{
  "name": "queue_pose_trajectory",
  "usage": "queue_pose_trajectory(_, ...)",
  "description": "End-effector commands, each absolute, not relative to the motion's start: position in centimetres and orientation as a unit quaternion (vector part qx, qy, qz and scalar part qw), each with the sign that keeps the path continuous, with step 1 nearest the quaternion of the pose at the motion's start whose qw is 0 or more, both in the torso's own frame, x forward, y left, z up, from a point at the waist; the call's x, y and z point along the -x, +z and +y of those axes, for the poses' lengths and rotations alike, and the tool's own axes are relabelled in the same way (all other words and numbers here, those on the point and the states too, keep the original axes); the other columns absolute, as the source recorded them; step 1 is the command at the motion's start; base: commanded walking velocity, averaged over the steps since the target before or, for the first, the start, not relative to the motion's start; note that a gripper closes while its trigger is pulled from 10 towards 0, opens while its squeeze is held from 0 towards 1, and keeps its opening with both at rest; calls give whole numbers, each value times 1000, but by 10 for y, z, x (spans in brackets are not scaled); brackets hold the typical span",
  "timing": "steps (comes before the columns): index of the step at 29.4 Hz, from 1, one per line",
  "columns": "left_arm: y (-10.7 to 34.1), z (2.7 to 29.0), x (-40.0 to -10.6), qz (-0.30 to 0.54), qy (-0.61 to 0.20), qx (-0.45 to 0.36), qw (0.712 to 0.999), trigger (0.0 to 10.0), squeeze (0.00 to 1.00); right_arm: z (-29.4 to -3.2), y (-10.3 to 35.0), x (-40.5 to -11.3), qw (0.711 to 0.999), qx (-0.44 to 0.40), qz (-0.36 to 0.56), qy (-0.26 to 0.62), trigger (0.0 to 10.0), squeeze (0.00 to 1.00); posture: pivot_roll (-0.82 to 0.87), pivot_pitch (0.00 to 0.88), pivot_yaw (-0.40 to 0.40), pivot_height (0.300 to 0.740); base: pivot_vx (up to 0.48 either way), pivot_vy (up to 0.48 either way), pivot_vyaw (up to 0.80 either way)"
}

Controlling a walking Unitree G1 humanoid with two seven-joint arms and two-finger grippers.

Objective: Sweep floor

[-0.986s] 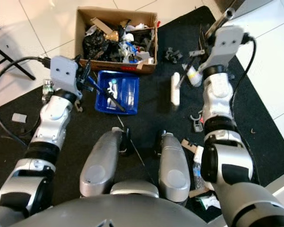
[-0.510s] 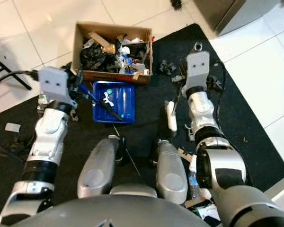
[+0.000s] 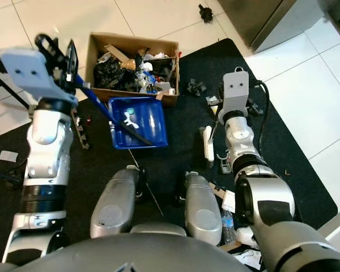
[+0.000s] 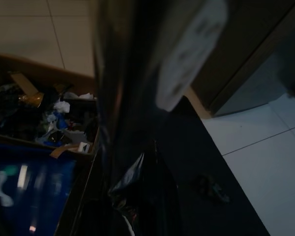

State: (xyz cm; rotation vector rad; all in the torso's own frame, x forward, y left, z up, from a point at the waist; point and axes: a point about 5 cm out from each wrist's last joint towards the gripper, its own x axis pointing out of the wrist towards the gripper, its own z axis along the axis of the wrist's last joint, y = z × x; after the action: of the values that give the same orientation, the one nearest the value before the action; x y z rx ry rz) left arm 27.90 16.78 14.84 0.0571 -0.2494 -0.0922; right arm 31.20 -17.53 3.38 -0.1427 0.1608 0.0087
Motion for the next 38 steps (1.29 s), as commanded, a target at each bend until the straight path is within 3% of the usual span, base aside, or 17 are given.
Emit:
queue_pose_trajectory(1, 161, 149, -282, -146, -86, 9, 985, 10000, 0, -189, 34, -311, 993, 81, 83, -21, 10000, 0, 240, 0, -106, 740, 0, 0, 0)
queue_pose_trajectory(9, 198, 139, -307, -191, -117, 17, 974, 10000, 0, -192, 37, -313, 993, 78, 78, -35, 10000, 0, 217, 0, -85, 740, 0, 0, 0)
queue_pose_trajectory(19, 235, 171, -332, -240, -74, -24, 968, 10000, 0, -195, 40, -312, 994, 68, 63, -51, 10000, 0, 205, 0, -74, 740, 0, 0, 0)
queue_pose_trajectory(28, 235, 173, -338, -220, -71, -12, 973, 10000, 0, -194, 75, -334, 998, -2, -22, -66, 10000, 0, 193, 0, -55, 740, 0, 0, 0)
queue_pose_trajectory(38, 237, 153, -333, -213, -111, 28, 970, 10000, 0, -216, 133, -348, 979, -48, -156, -125, 10000, 0, 172, 0, -31, 740, 0, 0, 0)
